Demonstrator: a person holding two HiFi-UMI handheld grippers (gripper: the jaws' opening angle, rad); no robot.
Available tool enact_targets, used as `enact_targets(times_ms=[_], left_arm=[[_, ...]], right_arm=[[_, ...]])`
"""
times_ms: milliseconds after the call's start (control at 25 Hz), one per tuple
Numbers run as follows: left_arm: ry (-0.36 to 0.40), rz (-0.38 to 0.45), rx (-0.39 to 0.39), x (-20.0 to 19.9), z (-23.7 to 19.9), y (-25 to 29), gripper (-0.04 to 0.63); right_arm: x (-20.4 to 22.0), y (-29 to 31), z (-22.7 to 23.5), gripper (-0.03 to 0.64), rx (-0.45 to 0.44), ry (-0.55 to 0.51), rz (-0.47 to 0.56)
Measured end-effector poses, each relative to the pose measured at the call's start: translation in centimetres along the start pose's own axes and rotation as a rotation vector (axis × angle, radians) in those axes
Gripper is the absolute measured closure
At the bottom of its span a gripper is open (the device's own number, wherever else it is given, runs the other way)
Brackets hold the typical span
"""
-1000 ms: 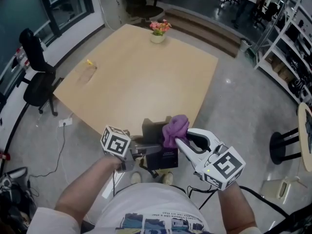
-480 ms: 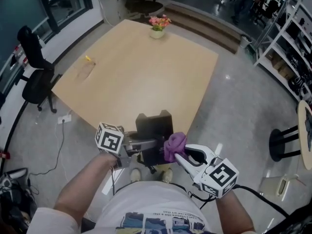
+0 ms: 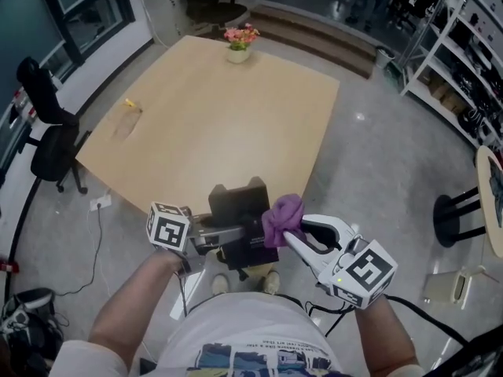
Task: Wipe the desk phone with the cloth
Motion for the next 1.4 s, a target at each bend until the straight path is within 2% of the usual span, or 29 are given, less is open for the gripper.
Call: enact_targets(times_ms=[160, 320, 480, 1040, 1240, 1400], left_arm=[[-0.003, -0.02, 0.012, 0.4, 0.1, 0.2, 0.414], [0.019, -0.03, 0.036, 0.8, -0.1, -0.1, 0.414], [0.008, -0.02, 0.035, 0.6, 0.2, 0.0, 0.414], [-0.015, 0.018, 0.004, -0.9, 0.6, 0.1, 0.414], [-0.009, 0.012, 0.001, -1.4, 0.8, 0.4, 0.414], [-0.013, -0.008, 0.013, -1.2, 1.1, 0.9, 0.414]], right_arm=[[-2.8, 0.5, 2.3, 0.523, 0.056, -0.052, 0.053], [-3.4, 1.6, 3.5, 0.523, 0.065, -0.035, 0.064], [-1.7, 1.6, 3.1, 0.523, 0.039, 0.009, 0.041], [7.9, -1.3, -0.8, 0.523, -0.004, 0.229, -0.075], [9.2, -2.3, -1.0, 0.523, -0.023, 0.235, -0.13], [7.5, -3.5, 0.4, 0.525, -0.011, 0.196, -0.104]])
Point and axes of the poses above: the fingertips, and each gripper's own axes: y forward along the fingers, z to its right, x out of its underside, the point moved 10 cm from there along -y, backward along the fingers, and after that the axes turned 4 degrees about -x, right-handed, at the moved point
